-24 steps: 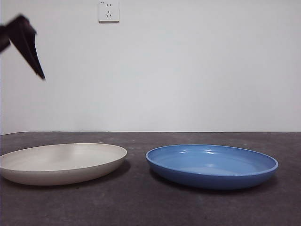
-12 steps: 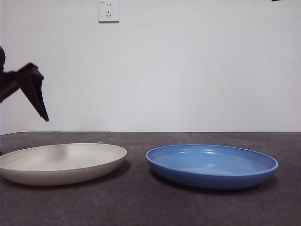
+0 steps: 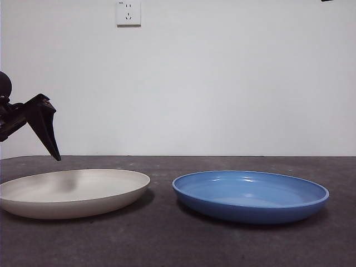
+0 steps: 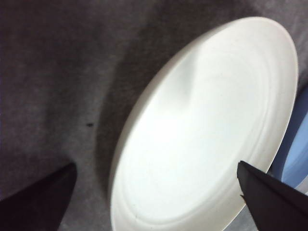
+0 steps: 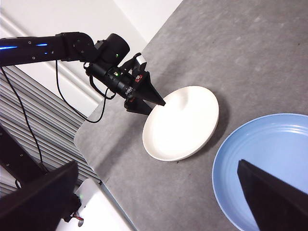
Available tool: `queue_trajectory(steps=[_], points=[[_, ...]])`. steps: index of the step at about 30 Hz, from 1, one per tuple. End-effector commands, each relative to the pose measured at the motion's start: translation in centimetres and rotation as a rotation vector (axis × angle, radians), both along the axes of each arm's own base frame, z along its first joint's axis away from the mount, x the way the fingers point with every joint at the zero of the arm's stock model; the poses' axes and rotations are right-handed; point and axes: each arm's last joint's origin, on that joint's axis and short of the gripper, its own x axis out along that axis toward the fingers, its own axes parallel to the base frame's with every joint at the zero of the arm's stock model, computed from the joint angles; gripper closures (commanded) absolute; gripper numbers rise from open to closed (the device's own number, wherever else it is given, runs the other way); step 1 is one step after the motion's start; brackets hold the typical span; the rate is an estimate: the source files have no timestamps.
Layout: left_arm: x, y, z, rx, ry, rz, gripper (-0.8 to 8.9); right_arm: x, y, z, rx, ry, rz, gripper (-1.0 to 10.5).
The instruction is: Pick up the white plate, put it on the blue plate, put it on desk
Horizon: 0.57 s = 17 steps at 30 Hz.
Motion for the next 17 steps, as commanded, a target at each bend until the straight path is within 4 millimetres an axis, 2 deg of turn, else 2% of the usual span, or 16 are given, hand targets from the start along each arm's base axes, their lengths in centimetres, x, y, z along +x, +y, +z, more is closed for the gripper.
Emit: queue_trajectory(steps=[1, 3, 8, 14, 17], points=[[0.56, -0.45, -0.72, 0.005, -0.003, -0.024, 2.57, 0.07, 0.08, 0.44, -0.002, -0.027, 0.009, 2.7], [0.61, -0.65, -0.72, 0.006, -0.009, -0.03, 3.01, 0.07, 0.08, 0.44, -0.002, -0.027, 0.009, 2.7], [0.63, -0.79, -0.73, 0.006, -0.008, -0.031, 6.53, 0.08, 0.08, 0.44, -0.002, -0.027, 0.009, 2.7], [0.61, -0.78, -0.74, 0.011, -0.006, -0.031, 7.98, 0.08, 0.09, 0.44, -0.002, -0.026, 0.009, 2.7], [0.65, -0.75, -0.76, 0.025, -0.01, -0.031, 8.05, 0.08, 0.09, 0.44, -0.002, -0.026, 0.009, 2.7]])
